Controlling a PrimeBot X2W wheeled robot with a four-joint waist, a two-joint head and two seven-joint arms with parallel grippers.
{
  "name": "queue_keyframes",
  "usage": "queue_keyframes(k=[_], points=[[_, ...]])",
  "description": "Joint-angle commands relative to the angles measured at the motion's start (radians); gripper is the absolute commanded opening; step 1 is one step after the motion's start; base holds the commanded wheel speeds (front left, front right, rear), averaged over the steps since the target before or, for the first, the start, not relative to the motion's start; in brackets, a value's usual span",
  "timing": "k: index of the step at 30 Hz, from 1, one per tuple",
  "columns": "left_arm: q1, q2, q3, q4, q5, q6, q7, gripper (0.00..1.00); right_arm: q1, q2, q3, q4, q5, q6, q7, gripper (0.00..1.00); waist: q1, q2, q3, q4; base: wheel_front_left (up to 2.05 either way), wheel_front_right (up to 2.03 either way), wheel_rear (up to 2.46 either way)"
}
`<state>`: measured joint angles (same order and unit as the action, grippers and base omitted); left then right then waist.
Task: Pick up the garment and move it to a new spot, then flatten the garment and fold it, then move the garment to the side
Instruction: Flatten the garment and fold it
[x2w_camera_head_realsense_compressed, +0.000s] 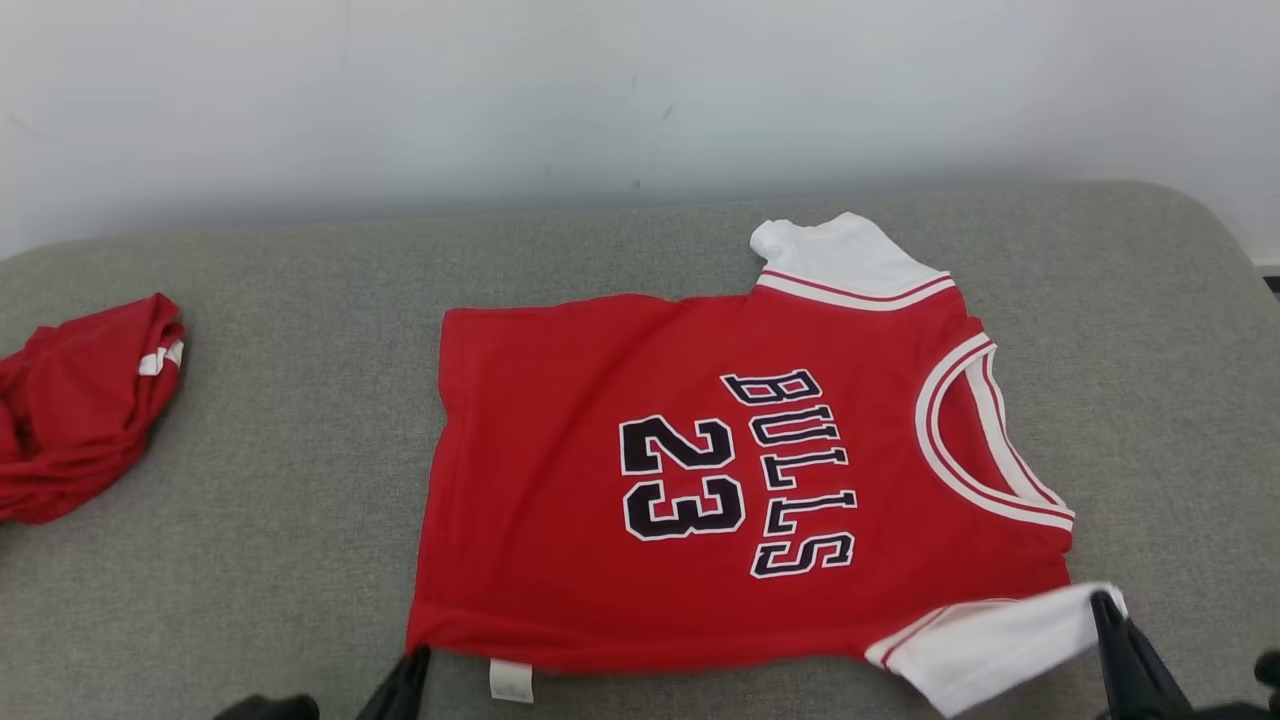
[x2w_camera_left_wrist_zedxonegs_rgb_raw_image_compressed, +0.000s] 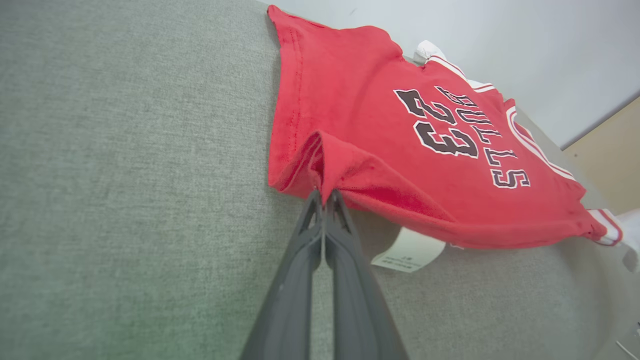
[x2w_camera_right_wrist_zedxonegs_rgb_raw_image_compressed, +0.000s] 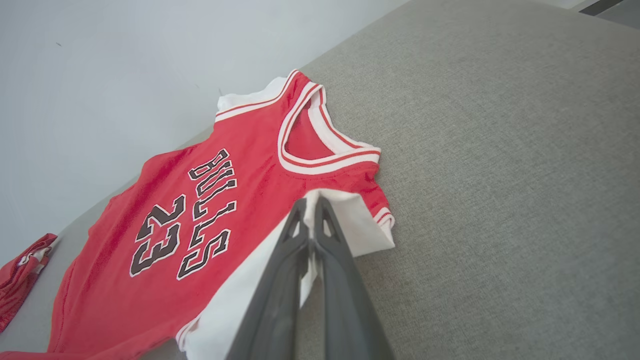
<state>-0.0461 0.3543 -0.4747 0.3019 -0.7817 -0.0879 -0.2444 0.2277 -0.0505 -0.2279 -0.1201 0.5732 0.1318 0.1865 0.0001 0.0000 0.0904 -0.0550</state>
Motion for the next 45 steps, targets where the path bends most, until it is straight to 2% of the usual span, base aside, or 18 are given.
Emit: queue_keyframes(k=[1,7,14,22,28,29,30,31,32,39,45], points=[[-0.032,0.015,-0.002,0.004,0.02,-0.001,0.009,0.0,-0.04,0.001,-0.002,-0.005,-0.023,-0.002,0.016,0.0,-0.0001,0.0,0.012,0.001,0.0,0.0,0.0],[-0.144,0.03,-0.006,0.063,0.028,-0.015,0.042,0.0,-0.213,0.0,-0.009,0.053,-0.068,-0.002,0.096,0.0,-0.0001,0.0,0.045,-0.001,0.0,0.0,0.0],[-0.27,0.023,-0.043,0.147,0.029,-0.035,0.069,0.0,-0.427,-0.005,-0.028,0.244,-0.135,-0.002,0.128,0.0,-0.0001,0.0,0.078,0.006,0.0,0.0,0.0],[-0.356,0.022,-0.091,0.224,0.018,-0.043,0.073,0.0,-0.615,-0.042,-0.019,0.479,-0.214,-0.002,0.057,0.0,-0.0001,0.0,0.099,0.017,0.0,0.0,0.0],[-0.387,0.014,-0.116,0.259,0.006,-0.042,0.057,0.0,-0.672,-0.055,0.003,0.597,-0.237,-0.002,-0.019,0.0,-0.0001,0.0,0.099,0.02,0.0,0.0,0.0],[-0.39,0.013,-0.12,0.264,0.006,-0.042,0.05,0.31,-0.678,-0.055,0.008,0.615,-0.236,-0.002,-0.033,0.0,-0.0001,0.0,0.096,0.019,0.0,0.0,0.0],[-0.391,0.011,-0.124,0.271,0.005,-0.043,0.044,0.7,-0.684,-0.056,0.02,0.628,-0.235,-0.002,-0.052,0.27,-0.0001,0.0,0.093,0.018,0.0,0.0,0.0],[-0.391,0.011,-0.127,0.277,0.004,-0.043,0.037,1.0,-0.688,-0.058,0.031,0.641,-0.229,-0.002,-0.07,0.91,-0.0001,0.0,0.089,0.016,0.0,0.0,0.0],[-0.392,0.009,-0.129,0.284,0.002,-0.043,0.031,1.0,-0.689,-0.061,0.038,0.654,-0.221,-0.002,-0.082,1.0,-0.0001,0.0,0.084,0.014,0.0,0.0,0.0],[-0.351,-0.005,-0.137,0.297,-0.006,-0.043,-0.003,1.0,-0.641,-0.121,0.11,0.682,-0.199,-0.002,-0.181,1.0,-0.0001,0.0,0.047,0.005,0.0,0.0,0.0],[-0.301,-0.012,-0.136,0.283,-0.004,-0.043,-0.015,1.0,-0.537,-0.173,0.157,0.656,-0.215,-0.002,-0.21,1.0,-0.0001,0.0,0.034,0.008,0.0,0.0,0.0]])
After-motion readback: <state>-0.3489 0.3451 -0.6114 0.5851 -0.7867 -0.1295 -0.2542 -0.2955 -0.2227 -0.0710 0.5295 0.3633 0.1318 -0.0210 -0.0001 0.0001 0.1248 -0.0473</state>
